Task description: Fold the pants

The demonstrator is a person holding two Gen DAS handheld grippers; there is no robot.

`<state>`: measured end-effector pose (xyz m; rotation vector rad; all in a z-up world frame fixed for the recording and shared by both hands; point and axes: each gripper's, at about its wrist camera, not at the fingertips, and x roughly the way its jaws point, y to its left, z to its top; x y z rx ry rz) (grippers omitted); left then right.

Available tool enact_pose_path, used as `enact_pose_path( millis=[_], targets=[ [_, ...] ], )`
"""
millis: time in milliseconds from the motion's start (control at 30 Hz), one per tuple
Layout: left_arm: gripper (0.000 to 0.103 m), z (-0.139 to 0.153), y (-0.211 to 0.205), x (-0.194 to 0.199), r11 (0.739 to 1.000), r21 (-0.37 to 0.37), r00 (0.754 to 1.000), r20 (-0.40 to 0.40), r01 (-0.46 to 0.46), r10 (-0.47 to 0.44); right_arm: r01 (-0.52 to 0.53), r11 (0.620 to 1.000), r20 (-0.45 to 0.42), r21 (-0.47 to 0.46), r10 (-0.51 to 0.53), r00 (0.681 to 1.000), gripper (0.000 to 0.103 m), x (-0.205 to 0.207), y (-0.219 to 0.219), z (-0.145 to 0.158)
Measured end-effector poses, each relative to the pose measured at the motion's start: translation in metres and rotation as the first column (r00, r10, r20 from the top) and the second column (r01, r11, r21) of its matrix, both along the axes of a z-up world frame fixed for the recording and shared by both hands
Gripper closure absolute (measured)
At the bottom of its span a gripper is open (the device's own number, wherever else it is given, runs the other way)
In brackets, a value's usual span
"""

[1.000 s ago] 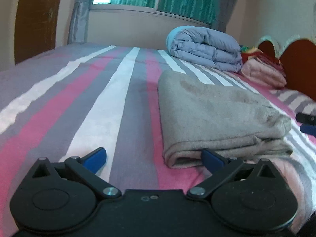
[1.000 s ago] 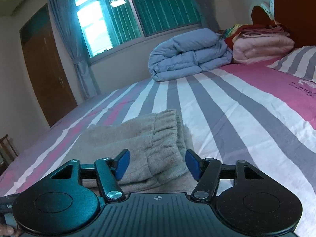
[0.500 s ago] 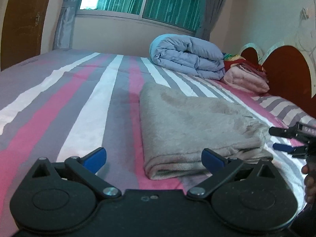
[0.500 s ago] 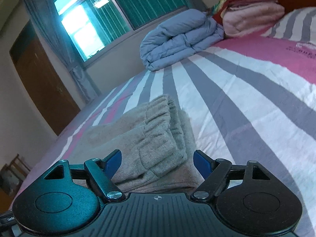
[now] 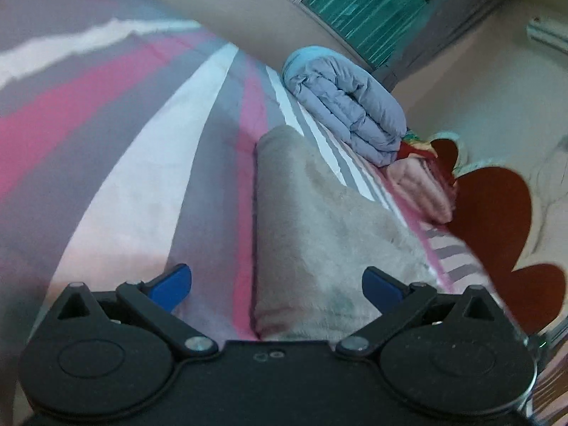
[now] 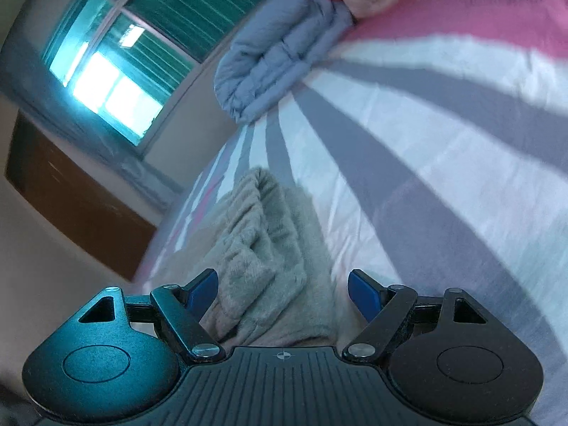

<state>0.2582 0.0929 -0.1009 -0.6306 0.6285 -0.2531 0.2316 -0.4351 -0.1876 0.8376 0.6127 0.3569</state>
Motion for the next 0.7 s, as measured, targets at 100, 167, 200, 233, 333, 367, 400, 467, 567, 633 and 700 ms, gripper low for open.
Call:
enact_pose_path(
  millis=[100,167,200,233,333,367,400,467,567,633,700],
  targets=[
    [0.007,-0.003,0.013,0.019,0.995,-0.089,0.998,-0.030,0.046,-0.049,-0.031,0.996,-0.038,0.089,0.034,0.999,0.018,0.005,-0.011,-0.006],
    [0.007,-0.008,0.022,0.036,0.980,-0.179,0.993,-0.064,0.085,-0.098,-0.069,0.985,-0.056,0.156,0.079,0.995,0.011,0.011,-0.018,-0.009],
    [0.007,-0.010,0.026,0.046,0.969,-0.223,0.988,-0.086,0.104,-0.126,-0.092,0.981,-0.064,0.169,0.104,0.993,0.007,0.014,-0.021,-0.008],
    [0.008,-0.013,0.030,0.056,0.958,-0.260,0.982,-0.108,0.123,-0.155,-0.133,0.975,-0.064,0.175,0.146,0.987,0.002,0.019,-0.022,-0.006],
    [0.008,-0.023,0.037,0.083,0.924,-0.345,0.957,-0.168,0.166,-0.235,-0.206,0.964,-0.085,0.167,0.222,0.971,0.001,0.031,-0.024,-0.003],
    [0.008,-0.026,0.039,0.092,0.913,-0.364,0.949,-0.175,0.186,-0.263,-0.225,0.960,-0.095,0.167,0.243,0.965,0.001,0.036,-0.026,-0.003],
    [0.012,-0.027,0.041,0.099,0.906,-0.372,0.941,-0.183,0.203,-0.286,-0.246,0.953,-0.099,0.176,0.265,0.959,0.001,0.041,-0.029,-0.002],
    [0.025,-0.030,0.042,0.112,0.907,-0.354,0.927,-0.207,0.228,-0.314,-0.274,0.942,-0.103,0.191,0.297,0.949,0.001,0.051,-0.033,-0.002],
    [0.048,-0.038,0.047,0.130,0.905,-0.342,0.907,-0.242,0.252,-0.344,-0.310,0.932,-0.093,0.189,0.332,0.939,0.002,0.060,-0.039,-0.001],
    [0.051,-0.044,0.050,0.140,0.889,-0.369,0.896,-0.240,0.272,-0.374,-0.334,0.927,-0.100,0.173,0.353,0.930,0.004,0.067,-0.039,-0.001],
    [0.052,-0.047,0.050,0.149,0.872,-0.380,0.882,-0.229,0.309,-0.412,-0.359,0.918,-0.103,0.168,0.379,0.920,0.004,0.073,-0.034,-0.002]
  ],
)
